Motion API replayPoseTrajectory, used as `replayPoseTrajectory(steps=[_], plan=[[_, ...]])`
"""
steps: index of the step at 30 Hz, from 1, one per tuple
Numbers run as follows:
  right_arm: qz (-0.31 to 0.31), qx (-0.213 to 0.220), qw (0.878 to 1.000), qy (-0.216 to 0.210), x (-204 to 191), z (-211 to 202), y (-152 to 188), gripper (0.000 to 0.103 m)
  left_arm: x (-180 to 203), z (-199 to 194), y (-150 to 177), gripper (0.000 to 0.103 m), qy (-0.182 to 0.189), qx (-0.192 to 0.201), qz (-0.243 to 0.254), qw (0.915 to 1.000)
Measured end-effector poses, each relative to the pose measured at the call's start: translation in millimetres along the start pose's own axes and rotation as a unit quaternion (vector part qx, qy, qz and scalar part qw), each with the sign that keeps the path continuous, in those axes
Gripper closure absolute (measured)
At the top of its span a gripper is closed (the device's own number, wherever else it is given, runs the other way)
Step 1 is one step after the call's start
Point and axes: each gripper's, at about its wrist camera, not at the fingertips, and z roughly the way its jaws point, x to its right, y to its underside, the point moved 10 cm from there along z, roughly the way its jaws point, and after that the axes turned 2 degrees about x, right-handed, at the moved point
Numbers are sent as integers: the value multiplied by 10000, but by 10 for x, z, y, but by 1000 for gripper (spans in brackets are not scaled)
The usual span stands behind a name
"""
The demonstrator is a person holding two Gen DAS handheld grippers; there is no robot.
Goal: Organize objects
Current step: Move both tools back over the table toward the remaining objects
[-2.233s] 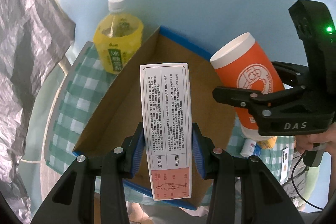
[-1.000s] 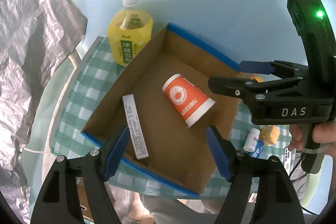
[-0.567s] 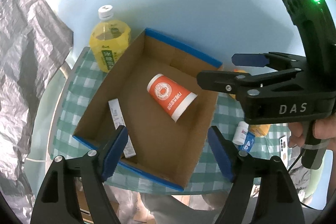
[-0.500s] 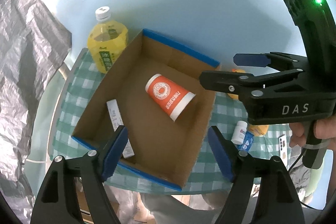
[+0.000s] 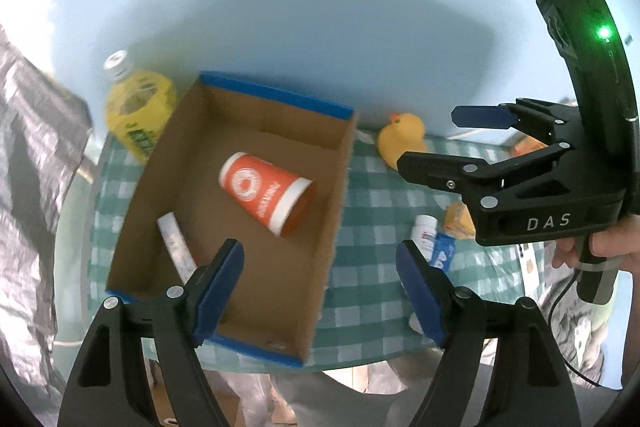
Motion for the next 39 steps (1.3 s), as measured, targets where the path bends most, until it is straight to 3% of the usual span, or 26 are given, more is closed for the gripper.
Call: replayPoseTrajectory(steps=[10,23,39], plan=[[506,-169,9981,304,489,-162,405,11,540,179,-37,23,290,-204,657,9972],[1364,-398,9882,575,1010,-283,977,11,1222,456,118,23,630,-590,1440,9858],[2164,-628,9703,876,1403,-334,1587,11,1541,812,384,23,799,-1038,1727,9762]])
